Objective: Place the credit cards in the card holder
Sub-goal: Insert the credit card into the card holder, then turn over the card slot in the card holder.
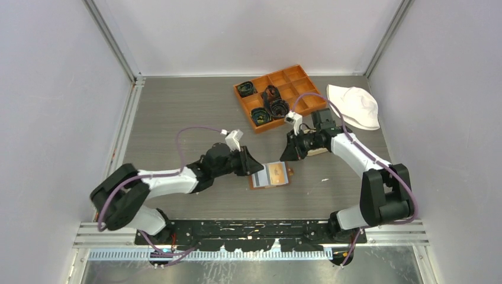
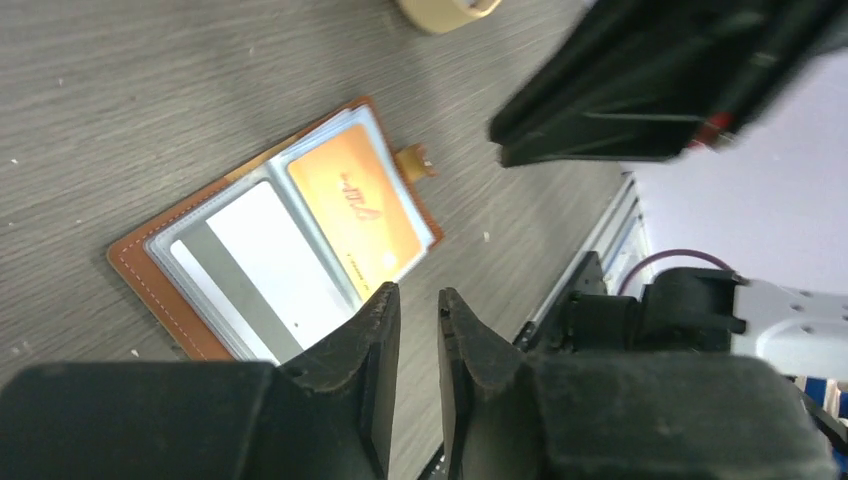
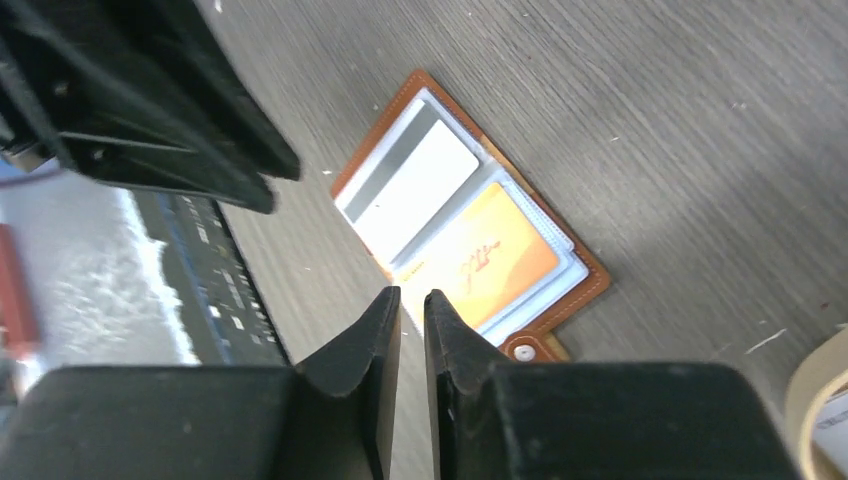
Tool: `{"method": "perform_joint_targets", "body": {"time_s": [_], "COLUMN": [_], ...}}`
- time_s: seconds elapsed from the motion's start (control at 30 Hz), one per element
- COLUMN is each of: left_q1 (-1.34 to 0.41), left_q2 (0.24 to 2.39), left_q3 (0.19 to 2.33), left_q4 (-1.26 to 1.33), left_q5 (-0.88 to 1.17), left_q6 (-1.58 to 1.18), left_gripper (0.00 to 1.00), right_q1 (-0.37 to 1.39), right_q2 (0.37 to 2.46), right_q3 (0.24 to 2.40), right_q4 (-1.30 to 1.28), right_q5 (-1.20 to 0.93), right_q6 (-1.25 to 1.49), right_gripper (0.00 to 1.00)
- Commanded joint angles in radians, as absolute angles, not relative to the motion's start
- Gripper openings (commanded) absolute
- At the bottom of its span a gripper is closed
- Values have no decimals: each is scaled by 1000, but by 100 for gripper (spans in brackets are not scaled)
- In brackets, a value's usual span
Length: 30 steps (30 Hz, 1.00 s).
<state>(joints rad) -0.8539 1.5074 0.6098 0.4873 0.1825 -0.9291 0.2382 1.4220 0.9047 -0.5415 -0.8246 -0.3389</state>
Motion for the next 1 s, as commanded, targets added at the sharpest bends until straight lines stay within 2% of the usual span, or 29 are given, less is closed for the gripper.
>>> {"method": "perform_joint_targets", "body": {"time_s": [0.0,0.07,0.17,0.23,0.37,0.63,0.97], "left_q1": [-848,-848,-844,-841,-838,-841,-877], "left_q2": [1324,1250,1158,1107,1061,1150,1338], "left_q3": [529,475,368,292,241,275,308], "left_q4": [564,578,638,705,740,790,934], "left_q5": [112,74,-19,-62,-28,121,151], "left_q6": [-773,-733,-726,-731,-733,-816,-873], "left_gripper": [27,43,73,84,82,64,56], "right_q1": [192,186,183,180,176,176,175], "right_q2": [1455,1476,1530,1577,1650,1710,1792], "right_q3": [879,855,865,892,953,1000,1033], "right_q4": [-454,-399,-413,-459,-563,-640,-677], "right_q5": [-998,-990,-959,-929,-867,-797,-802], "right_q6": [-65,8,37,32,5,-40,-48], "right_gripper": [23,28,35,35,34,33,32]}}
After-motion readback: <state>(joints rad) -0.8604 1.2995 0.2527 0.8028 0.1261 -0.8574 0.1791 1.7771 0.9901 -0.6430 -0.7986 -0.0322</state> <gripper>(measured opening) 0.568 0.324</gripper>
